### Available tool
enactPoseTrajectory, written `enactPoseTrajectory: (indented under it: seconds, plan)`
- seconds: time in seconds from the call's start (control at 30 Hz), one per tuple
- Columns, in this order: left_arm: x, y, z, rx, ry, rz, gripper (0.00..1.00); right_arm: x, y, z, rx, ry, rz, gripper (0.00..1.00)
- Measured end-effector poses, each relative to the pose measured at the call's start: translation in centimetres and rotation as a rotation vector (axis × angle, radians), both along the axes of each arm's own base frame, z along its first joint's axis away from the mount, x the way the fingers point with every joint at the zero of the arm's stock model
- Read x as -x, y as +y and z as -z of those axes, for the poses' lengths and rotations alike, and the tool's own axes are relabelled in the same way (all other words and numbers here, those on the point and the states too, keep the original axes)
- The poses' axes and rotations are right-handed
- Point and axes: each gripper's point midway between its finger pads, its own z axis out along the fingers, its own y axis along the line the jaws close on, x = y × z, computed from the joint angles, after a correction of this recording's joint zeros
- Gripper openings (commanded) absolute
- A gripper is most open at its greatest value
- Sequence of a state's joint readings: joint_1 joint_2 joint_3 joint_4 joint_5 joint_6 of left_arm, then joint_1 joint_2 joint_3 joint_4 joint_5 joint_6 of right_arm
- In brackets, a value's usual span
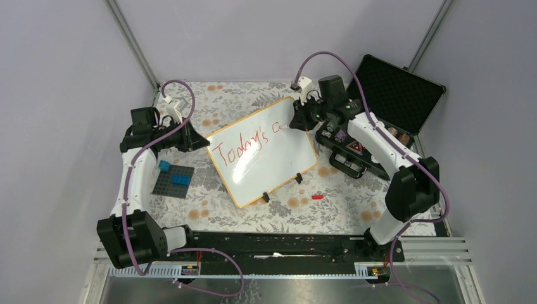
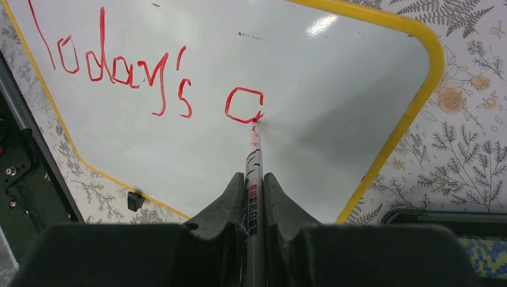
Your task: Write a sentence on the whiteboard
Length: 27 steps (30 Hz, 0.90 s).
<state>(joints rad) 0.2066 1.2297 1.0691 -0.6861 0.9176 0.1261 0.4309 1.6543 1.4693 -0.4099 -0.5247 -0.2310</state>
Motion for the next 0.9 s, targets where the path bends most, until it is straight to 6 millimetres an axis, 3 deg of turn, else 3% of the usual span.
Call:
enactPoseTrajectory:
  seconds: [0.73,0.9]
  plan:
    - [0.0,0.0,0.0,-0.002,0.000,0.000,0.00,0.4,-1.0,0.6,0.055,-0.023,-0.004,0.00]
    - [0.0,0.0,0.0,-0.002,0.001,0.000,0.36,0.5,-1.4,-0.1,0.055,-0.031,-0.008,0.00]
